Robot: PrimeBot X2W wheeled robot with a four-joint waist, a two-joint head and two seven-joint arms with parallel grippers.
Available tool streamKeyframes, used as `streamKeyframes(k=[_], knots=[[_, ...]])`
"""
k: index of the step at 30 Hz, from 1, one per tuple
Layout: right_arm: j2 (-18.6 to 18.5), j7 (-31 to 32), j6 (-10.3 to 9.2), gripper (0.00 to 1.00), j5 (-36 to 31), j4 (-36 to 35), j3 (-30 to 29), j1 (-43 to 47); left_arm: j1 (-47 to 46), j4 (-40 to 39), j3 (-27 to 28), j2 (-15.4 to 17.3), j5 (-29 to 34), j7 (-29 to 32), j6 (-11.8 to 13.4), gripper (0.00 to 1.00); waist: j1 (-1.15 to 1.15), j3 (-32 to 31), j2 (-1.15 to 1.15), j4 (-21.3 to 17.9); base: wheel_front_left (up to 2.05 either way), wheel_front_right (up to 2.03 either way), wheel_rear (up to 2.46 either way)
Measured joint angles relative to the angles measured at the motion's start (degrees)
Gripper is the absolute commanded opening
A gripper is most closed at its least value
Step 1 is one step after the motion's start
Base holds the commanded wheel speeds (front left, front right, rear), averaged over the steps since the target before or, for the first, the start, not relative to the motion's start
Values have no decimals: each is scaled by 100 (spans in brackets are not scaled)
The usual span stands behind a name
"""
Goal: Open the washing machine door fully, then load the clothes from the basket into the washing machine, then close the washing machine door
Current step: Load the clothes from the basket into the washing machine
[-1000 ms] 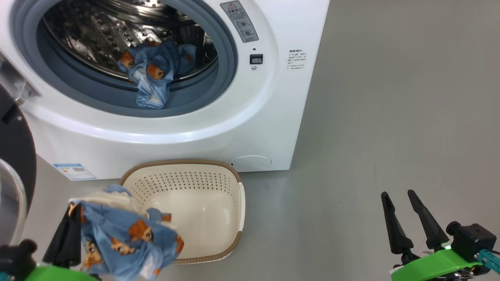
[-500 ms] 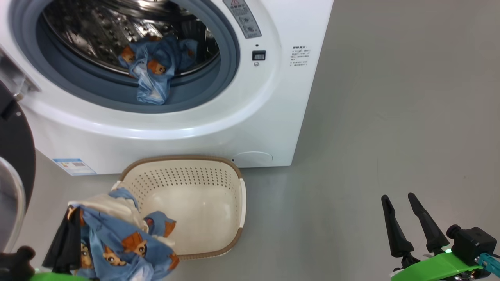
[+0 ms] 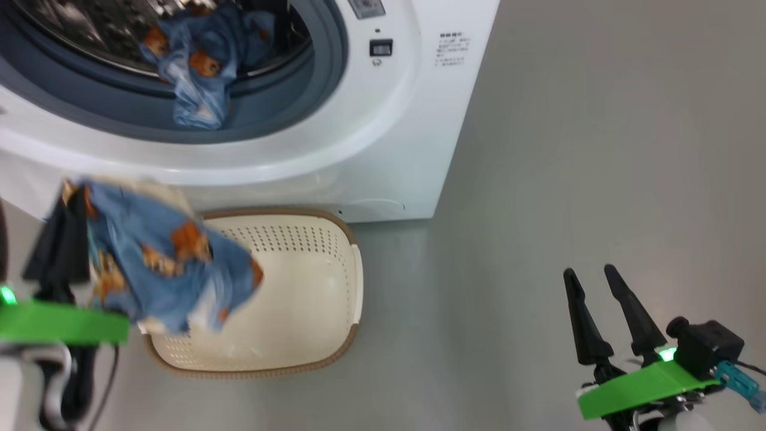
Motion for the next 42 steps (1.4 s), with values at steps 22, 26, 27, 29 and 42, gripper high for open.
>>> streamKeyframes(k=[22, 26, 27, 29, 42], knots=[[213, 0, 0, 100, -43, -87, 289, -700, -3184, 2537, -1417, 767, -893, -1, 0, 0, 0, 1129, 0, -585, 0, 0, 0], [224, 0, 0, 100, -10, -125, 442, -835, -3769, 3104, -1889, 958, -1155, 0, 0, 0, 0, 1335, 0, -705, 0, 0, 0], [226, 0, 0, 100, 12, -129, 466, -871, -3907, 3226, -1998, 1003, -1207, -1, 0, 0, 0, 1383, 0, -738, 0, 0, 0], [226, 0, 0, 100, 18, -143, 525, -916, -4162, 3464, -2189, 1078, -1303, -1, 0, 0, 0, 1468, 0, -810, 0, 0, 0], [234, 0, 0, 100, 101, -203, 739, -1012, -5399, 4415, -3059, 1411, -1780, 0, 0, 0, 0, 1809, 0, -1202, 0, 0, 0]])
